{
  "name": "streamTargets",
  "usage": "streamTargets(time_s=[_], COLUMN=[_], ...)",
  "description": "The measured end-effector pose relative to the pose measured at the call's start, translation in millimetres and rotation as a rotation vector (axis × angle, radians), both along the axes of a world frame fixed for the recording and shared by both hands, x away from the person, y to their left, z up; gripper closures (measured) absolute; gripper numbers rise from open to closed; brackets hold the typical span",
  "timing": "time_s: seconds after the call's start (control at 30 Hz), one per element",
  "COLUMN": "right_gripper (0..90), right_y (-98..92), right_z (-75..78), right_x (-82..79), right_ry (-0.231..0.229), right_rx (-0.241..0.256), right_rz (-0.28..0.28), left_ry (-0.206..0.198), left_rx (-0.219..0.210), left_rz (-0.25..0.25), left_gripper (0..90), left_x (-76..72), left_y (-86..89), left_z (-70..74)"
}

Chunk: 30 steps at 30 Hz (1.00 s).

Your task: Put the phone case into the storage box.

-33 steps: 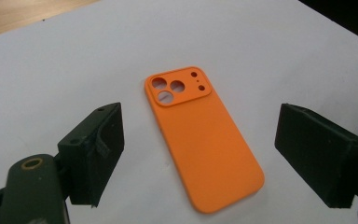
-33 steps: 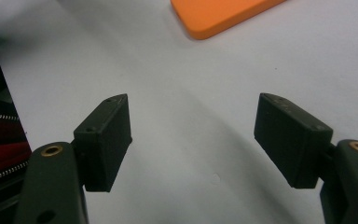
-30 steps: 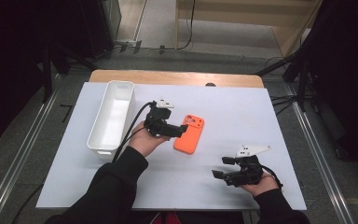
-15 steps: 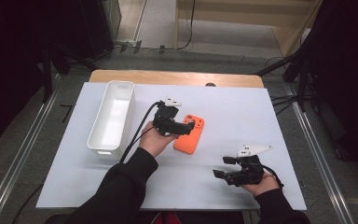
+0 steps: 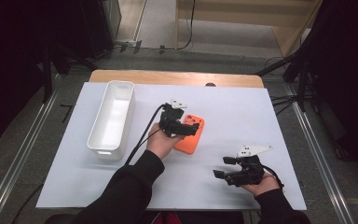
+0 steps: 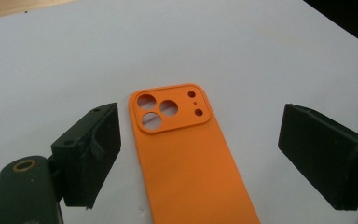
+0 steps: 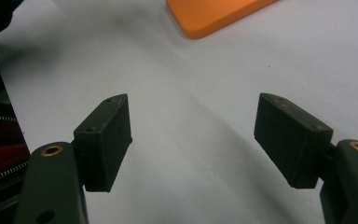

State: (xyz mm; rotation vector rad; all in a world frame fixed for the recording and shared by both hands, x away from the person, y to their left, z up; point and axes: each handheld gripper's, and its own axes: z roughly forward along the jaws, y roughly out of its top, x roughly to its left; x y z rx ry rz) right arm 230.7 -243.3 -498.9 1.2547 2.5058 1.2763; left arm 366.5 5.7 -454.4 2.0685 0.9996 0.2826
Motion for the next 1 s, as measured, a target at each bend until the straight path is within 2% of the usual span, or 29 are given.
streamTargets(time_s=[0.07, 0.27, 0.37, 0.5, 0.6, 0.67, 0.8, 1.0], right_gripper=[26.2, 26.2, 26.1, 26.1, 26.2, 26.1, 26.2, 26.1], right_y=[0.1, -0.4, -0.7, -0.6, -0.4, -0.2, -0.2, -0.3], right_z=[-0.1, -0.2, -0.3, -0.3, -0.5, -0.6, -0.7, -0.9], right_x=[0.0, 0.0, 0.1, 0.0, 0.1, 0.2, 0.3, 0.3], right_ry=[0.0, -0.001, -0.001, 0.003, 0.006, 0.007, 0.009, 0.011], right_rx=[-0.001, -0.001, -0.002, -0.002, -0.002, -0.002, -0.003, -0.006], right_rz=[0.001, 0.001, 0.0, 0.0, 0.0, 0.0, 0.002, 0.002], left_ry=[0.003, 0.06, 0.082, 0.108, 0.14, 0.146, 0.19, 0.19], left_rx=[0.01, 0.053, 0.057, 0.071, 0.082, 0.092, 0.118, 0.128], left_rz=[-0.005, -0.007, 0.0, -0.002, -0.001, 0.002, -0.002, -0.004], left_gripper=[13.3, 12.2, 12.2, 9.7, 4.3, 1.3, 0.0, 0.0], left_x=[-1.4, 1.0, 2.5, 4.0, 5.3, 5.7, 6.7, 6.0], left_y=[-3.1, -7.5, -7.9, -8.7, -10.2, -11.0, -13.6, -16.5], left_z=[-1.6, -6.4, -8.8, -11.8, -14.8, -16.5, -21.1, -22.8])
